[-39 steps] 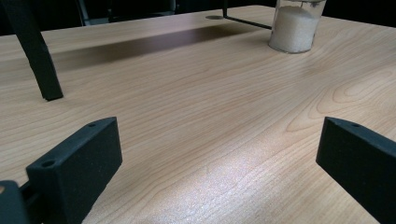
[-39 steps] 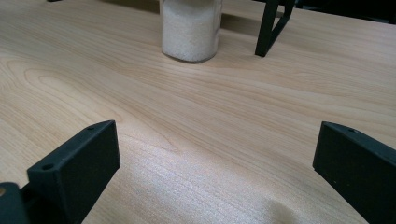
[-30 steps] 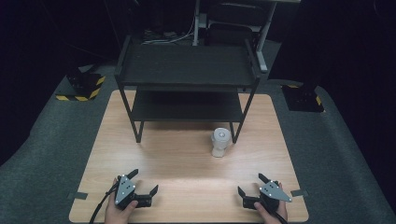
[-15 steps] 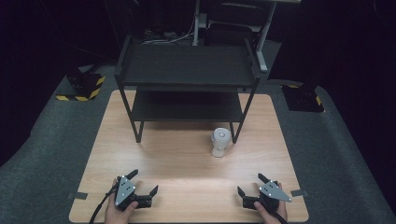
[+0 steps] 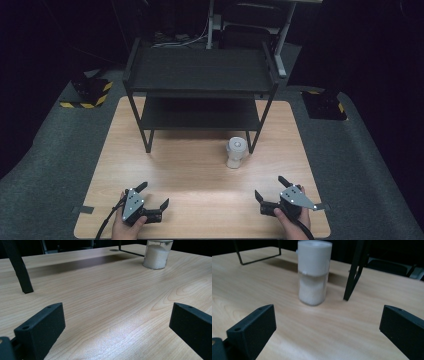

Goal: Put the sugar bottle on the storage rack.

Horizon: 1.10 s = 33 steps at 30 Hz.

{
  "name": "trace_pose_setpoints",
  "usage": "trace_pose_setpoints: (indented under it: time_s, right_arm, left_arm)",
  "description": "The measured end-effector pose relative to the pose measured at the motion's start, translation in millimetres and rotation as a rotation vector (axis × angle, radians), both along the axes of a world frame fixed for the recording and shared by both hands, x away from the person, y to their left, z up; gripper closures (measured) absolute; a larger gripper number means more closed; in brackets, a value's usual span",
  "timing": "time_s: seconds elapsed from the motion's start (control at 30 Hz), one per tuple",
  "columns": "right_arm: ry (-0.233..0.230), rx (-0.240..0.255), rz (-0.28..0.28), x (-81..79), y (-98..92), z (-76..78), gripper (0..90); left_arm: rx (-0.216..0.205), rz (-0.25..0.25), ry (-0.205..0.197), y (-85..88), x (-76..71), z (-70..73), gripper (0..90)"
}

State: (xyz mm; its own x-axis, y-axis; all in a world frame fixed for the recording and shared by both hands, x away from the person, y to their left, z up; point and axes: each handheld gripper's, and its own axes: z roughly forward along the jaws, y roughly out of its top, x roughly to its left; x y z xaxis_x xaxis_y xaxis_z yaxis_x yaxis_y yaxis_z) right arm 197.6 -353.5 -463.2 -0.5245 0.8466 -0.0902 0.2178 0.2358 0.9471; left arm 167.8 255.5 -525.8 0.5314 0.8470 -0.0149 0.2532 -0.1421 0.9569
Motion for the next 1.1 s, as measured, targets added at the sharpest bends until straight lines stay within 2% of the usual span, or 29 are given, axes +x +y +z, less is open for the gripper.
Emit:
trace_pose_setpoints:
  time_s: [0.07, 0.2, 0.33, 0.5, 0.9, 1.1]
  right_arm:
    - [-0.014, 0.008, 0.003, 4.8, 2.5, 10.5, 0.0]
    - [-0.026, 0.014, 0.006, 11.5, 8.1, 20.4, 0.0]
    - [-0.022, 0.013, 0.014, 18.0, 13.3, 25.2, 0.0]
    - [-0.015, 0.021, 0.018, 39.5, 33.1, 30.0, 0.0]
    - [0.015, 0.053, 0.015, 68.2, 64.2, 9.5, 0.0]
    - [-0.014, 0.044, -0.019, 76.6, 82.6, -4.4, 0.0]
  left_arm:
    - [-0.001, -0.001, 0.001, 0.4, 0.0, 0.0, 0.5]
    - [-0.003, -0.002, 0.000, 0.5, -0.2, -0.3, 0.5]
    - [-0.003, -0.003, -0.002, 0.5, -0.3, -0.5, 0.5]
    - [-0.004, -0.008, -0.001, 1.3, 0.0, -0.5, 0.5]
    - [-0.009, -0.019, -0.003, 3.2, 0.7, -1.1, 0.5]
    - [-0.009, -0.028, -0.001, 4.3, 1.7, -0.8, 0.5]
